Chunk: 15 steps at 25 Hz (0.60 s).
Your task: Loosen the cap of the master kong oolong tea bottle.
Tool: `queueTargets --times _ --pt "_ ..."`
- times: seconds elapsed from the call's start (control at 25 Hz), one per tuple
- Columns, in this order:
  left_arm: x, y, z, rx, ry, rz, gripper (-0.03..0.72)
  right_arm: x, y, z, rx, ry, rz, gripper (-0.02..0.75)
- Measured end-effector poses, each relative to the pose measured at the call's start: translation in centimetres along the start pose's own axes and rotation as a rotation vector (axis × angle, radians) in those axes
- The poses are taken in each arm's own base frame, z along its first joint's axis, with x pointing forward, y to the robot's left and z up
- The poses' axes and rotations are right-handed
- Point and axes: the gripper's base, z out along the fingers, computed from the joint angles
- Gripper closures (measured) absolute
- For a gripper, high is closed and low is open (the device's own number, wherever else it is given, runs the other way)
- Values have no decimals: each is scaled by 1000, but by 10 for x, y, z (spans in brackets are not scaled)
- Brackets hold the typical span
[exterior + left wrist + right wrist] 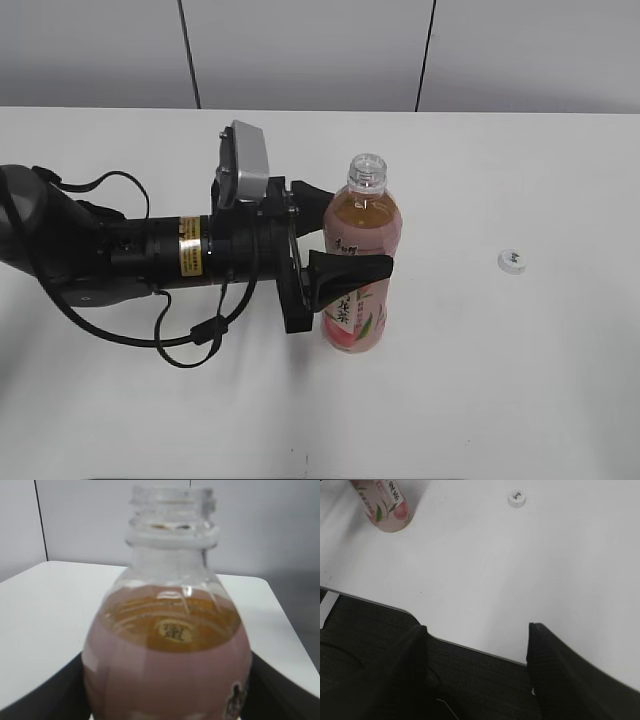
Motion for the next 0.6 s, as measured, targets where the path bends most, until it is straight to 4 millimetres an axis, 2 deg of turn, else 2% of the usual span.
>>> queueTargets --times 0.4,0.6 --pt "3 0 0 1 31 4 196 0 0 0 0 0 0 266" --pt "3 -1 0 10 35 7 153 0 0 0 0 0 0 266"
